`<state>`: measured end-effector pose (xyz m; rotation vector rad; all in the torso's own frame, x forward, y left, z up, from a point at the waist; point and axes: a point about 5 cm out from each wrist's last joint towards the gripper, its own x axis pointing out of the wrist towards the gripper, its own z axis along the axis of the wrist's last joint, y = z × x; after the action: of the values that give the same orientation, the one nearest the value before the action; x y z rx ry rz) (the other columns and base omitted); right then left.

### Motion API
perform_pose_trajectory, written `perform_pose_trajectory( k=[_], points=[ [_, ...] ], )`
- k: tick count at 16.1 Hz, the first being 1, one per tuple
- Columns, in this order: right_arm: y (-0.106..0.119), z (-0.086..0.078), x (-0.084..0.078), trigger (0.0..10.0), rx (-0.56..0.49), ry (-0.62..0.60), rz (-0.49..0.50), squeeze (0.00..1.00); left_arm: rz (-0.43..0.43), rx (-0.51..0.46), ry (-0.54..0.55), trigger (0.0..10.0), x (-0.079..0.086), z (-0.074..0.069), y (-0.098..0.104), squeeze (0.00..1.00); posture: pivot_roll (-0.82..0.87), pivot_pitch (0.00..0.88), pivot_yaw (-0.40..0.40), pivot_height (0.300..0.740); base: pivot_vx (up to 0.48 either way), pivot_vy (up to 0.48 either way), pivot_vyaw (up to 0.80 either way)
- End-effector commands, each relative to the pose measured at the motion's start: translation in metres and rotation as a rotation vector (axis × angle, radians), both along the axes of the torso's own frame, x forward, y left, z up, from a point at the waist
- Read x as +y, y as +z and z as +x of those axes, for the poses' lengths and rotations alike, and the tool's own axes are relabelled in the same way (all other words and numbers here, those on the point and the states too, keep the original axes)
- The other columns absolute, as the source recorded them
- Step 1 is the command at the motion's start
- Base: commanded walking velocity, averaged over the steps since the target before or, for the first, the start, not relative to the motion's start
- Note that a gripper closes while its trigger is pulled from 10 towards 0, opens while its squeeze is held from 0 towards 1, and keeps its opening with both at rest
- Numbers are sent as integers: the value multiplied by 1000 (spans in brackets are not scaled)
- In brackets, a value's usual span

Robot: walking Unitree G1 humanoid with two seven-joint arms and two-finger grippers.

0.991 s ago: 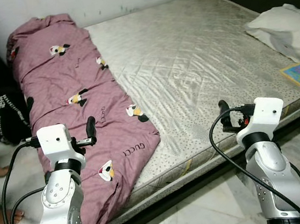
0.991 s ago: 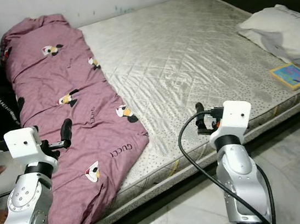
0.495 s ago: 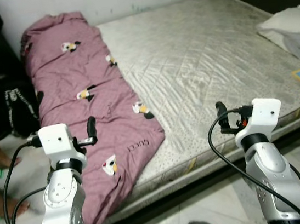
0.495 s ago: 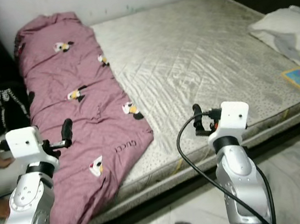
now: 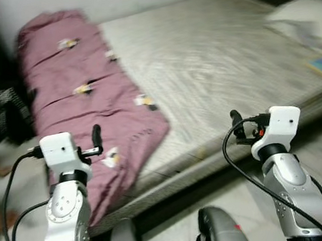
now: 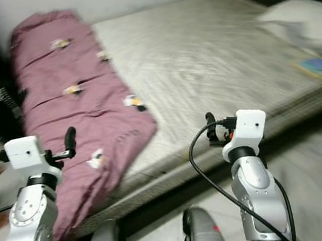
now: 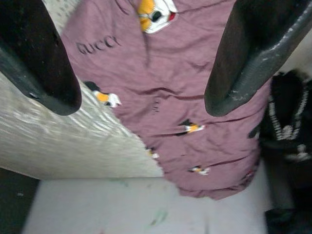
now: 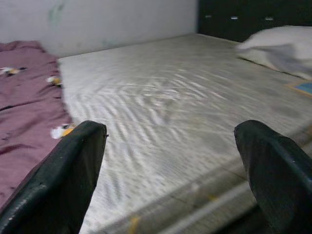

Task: Clean up the room

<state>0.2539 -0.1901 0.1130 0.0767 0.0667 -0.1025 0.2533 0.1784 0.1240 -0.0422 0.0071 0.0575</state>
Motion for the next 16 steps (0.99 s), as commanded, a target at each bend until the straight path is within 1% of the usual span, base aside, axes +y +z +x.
perform_pose_trajectory(
  k=[1, 3, 8, 15, 16],
  points=[
    [5, 4, 0, 10000, -16, 13, -5, 0, -1, 3, 7, 10000, 1, -1, 0, 0, -35, 28, 6, 625, 0, 0, 0],
    [5, 5, 1, 10000, -17, 22, -3, 0, -10, 10, -15, 10000, 0, -1, -1, 0, -35, 30, 4, 625, 0, 0, 0],
    [6, 5, 3, 10000, -21, 44, -20, 0, -7, -2, -7, 10000, 3, 0, 0, 0, -38, 39, 2, 625, 0, 0, 0],
    [7, 8, 5, 10000, -25, 68, -28, 0, -12, -9, -17, 10000, 3, 2, 0, 0, -39, 37, -1, 625, 381, 0, 0],
    [7, 8, 5, 10000, -26, 70, -29, 0, -12, -9, -17, 10000, 3, 2, 0, 0, -38, 38, -1, 625, 398, 0, 556]
  ],
)
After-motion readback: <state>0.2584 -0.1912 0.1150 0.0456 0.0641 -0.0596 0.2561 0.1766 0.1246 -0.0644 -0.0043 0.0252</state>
